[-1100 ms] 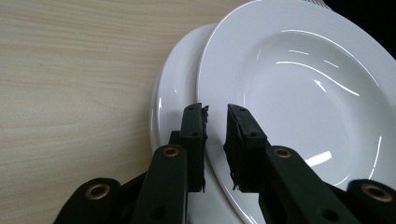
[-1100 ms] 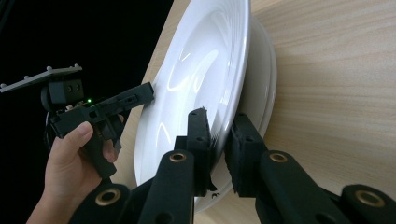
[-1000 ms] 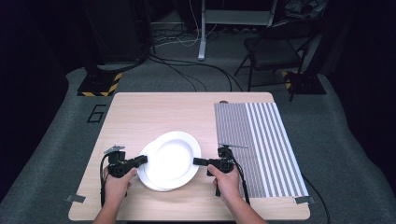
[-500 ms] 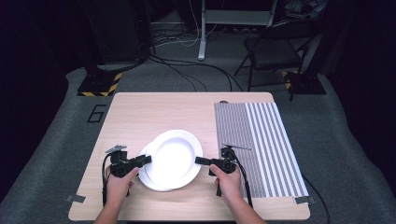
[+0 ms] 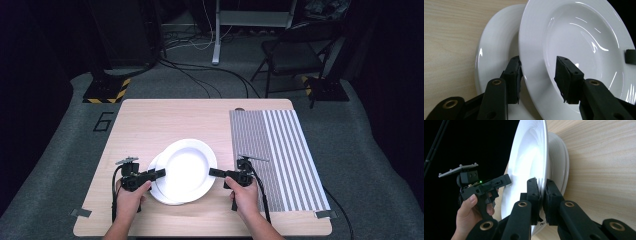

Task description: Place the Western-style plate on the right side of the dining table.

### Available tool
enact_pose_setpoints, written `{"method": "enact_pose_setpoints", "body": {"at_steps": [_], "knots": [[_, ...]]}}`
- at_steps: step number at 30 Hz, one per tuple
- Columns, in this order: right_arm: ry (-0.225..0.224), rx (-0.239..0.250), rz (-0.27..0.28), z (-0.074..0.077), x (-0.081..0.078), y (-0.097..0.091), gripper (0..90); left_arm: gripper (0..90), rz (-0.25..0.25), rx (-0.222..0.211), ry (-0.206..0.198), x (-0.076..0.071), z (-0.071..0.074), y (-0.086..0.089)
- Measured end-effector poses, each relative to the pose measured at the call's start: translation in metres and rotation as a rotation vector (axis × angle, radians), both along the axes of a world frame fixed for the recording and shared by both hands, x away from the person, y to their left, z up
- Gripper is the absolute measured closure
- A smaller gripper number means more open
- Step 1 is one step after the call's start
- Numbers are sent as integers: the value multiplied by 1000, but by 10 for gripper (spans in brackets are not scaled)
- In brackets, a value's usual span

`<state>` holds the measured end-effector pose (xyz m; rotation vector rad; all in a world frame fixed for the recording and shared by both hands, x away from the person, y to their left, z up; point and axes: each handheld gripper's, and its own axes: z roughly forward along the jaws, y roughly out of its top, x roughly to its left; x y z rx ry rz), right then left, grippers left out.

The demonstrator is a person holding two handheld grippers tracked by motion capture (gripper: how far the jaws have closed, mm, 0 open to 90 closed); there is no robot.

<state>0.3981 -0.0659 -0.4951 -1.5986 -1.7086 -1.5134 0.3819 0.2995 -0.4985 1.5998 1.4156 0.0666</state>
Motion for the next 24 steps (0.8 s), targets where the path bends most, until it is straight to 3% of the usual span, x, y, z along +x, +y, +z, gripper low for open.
{"method": "enact_pose_setpoints", "body": {"at_steps": [5, 10, 11, 13, 16, 20, 24], "knots": [[10, 7, 0, 0, 0, 0, 844, 562, 19, 9, 2, -5, 1, -3], [1, -2, -6, 1, -2, 0, 841, 554, 27, 22, 6, -6, 2, -5], [-20, -10, -8, 0, -2, 1, 838, 554, 36, 17, 6, -6, 2, -6], [-41, -38, -23, 2, -4, 2, 819, 555, 31, 12, 23, -6, 2, -7], [-89, -124, -38, 7, -7, 5, 774, 562, 17, 23, 48, -6, 1, -10], [-93, -147, -48, 8, -7, 4, 765, 569, 17, 42, 48, -6, 1, -13], [-135, -222, -50, 12, -9, 10, 735, 569, 21, 41, 45, -7, 3, -12]]}}
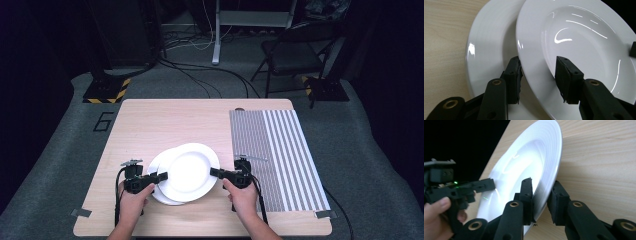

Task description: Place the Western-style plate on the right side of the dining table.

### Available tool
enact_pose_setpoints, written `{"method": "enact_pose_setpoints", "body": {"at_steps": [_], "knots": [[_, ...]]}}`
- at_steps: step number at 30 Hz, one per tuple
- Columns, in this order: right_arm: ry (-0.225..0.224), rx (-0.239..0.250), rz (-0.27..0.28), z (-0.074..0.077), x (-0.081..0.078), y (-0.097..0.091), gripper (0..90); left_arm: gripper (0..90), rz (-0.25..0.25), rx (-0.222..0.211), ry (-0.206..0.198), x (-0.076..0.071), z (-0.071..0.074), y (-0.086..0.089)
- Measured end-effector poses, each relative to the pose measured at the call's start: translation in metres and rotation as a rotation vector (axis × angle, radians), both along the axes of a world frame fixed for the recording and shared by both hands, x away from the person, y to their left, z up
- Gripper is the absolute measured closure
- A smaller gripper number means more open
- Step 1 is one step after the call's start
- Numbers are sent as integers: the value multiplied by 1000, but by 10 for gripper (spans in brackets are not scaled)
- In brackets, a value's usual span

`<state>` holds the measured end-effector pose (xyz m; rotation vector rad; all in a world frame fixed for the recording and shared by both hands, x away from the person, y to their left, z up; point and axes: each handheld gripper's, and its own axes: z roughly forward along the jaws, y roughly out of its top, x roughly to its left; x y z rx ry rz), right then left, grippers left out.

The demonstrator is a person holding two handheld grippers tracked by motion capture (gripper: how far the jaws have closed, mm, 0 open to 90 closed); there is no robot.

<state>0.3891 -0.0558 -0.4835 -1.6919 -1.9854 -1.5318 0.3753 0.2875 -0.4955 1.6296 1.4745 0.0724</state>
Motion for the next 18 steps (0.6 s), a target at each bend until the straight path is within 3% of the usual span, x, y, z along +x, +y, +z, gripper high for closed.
{"method": "enact_pose_setpoints", "body": {"at_steps": [6, 9, 18], "knots": [[-31, -75, 1, 3, -1, 6, 688, 569, 13, -19, -37, -2, 6, 2], [-54, -109, 2, 6, -1, 10, 637, 569, 14, -8, -54, -4, 10, 3], [-100, -129, 20, 11, -3, 20, 584, 569, 33, 14, -96, -9, 20, 6]]}}
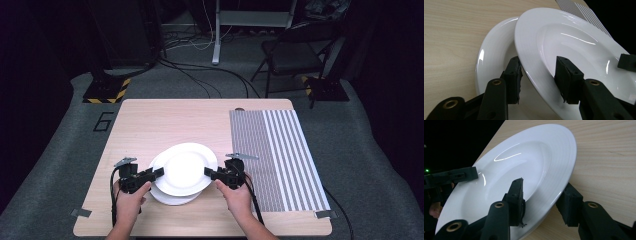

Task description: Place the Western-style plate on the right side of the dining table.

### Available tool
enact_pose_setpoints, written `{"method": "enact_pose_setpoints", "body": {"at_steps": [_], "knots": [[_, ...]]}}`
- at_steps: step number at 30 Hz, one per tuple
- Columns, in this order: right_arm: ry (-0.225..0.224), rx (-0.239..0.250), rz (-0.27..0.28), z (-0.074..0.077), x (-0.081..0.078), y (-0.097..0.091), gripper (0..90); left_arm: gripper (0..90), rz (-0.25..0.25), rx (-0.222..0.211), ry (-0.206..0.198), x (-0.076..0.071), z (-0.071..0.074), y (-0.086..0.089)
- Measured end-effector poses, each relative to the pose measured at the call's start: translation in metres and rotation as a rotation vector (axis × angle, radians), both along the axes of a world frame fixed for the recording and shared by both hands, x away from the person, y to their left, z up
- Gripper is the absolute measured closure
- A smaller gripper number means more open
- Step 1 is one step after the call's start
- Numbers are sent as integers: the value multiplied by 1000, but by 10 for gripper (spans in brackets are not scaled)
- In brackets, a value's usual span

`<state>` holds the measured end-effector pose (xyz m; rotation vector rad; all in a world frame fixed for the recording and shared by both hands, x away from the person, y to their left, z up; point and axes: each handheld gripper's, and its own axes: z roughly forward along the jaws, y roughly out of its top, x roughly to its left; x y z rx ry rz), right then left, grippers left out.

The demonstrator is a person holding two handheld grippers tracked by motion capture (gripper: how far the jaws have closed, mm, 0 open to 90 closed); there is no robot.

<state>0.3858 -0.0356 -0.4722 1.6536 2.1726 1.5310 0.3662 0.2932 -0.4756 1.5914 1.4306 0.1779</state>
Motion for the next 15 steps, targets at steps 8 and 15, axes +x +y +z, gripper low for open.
{"method": "enact_pose_setpoints", "body": {"at_steps": [8, 15], "knots": [[-34, -61, 10, 1, -3, 3, 560, 569, -7, 43, -39, -4, 6, -5], [-55, -96, 19, 3, -5, 1, 533, 569, -10, 55, -63, -6, 9, -9]]}}
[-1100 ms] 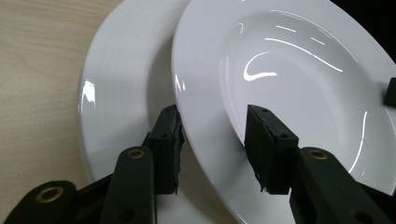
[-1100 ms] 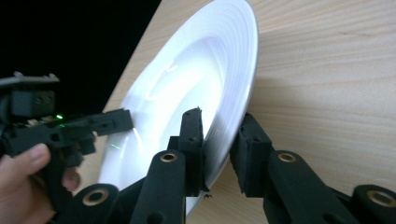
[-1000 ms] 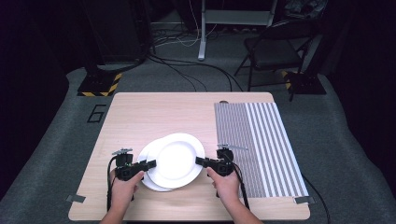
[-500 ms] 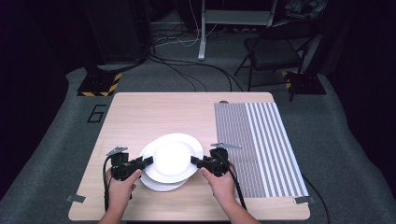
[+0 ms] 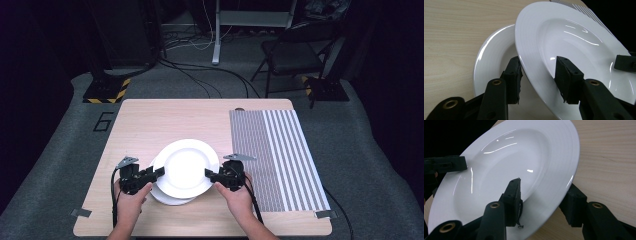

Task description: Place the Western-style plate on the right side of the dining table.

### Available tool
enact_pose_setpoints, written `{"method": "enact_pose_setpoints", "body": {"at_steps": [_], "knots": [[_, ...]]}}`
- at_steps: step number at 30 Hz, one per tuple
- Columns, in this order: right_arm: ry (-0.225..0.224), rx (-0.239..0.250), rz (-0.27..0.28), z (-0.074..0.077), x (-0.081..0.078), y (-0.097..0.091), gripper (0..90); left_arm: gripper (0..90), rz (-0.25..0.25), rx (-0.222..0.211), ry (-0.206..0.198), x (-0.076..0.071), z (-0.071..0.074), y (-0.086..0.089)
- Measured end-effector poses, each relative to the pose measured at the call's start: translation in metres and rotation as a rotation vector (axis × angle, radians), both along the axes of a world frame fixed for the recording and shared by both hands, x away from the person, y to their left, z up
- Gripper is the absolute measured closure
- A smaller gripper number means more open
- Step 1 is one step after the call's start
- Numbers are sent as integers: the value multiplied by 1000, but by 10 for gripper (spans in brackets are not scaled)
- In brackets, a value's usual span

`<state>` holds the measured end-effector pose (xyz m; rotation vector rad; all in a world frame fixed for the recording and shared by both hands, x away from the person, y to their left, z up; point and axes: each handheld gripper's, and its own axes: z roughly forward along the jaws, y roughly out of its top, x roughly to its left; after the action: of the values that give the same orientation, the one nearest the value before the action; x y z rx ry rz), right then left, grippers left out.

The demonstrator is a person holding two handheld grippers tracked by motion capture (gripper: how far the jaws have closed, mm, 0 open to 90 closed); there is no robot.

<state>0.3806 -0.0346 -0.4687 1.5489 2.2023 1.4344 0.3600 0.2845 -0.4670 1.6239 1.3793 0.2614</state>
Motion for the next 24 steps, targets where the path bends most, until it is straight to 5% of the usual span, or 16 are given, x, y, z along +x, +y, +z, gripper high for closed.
{"method": "enact_pose_setpoints", "body": {"at_steps": [24], "knots": [[-65, -5, 4, 4, -11, -5, 483, 567, -3, 23, -34, -5, 5, -10]]}}
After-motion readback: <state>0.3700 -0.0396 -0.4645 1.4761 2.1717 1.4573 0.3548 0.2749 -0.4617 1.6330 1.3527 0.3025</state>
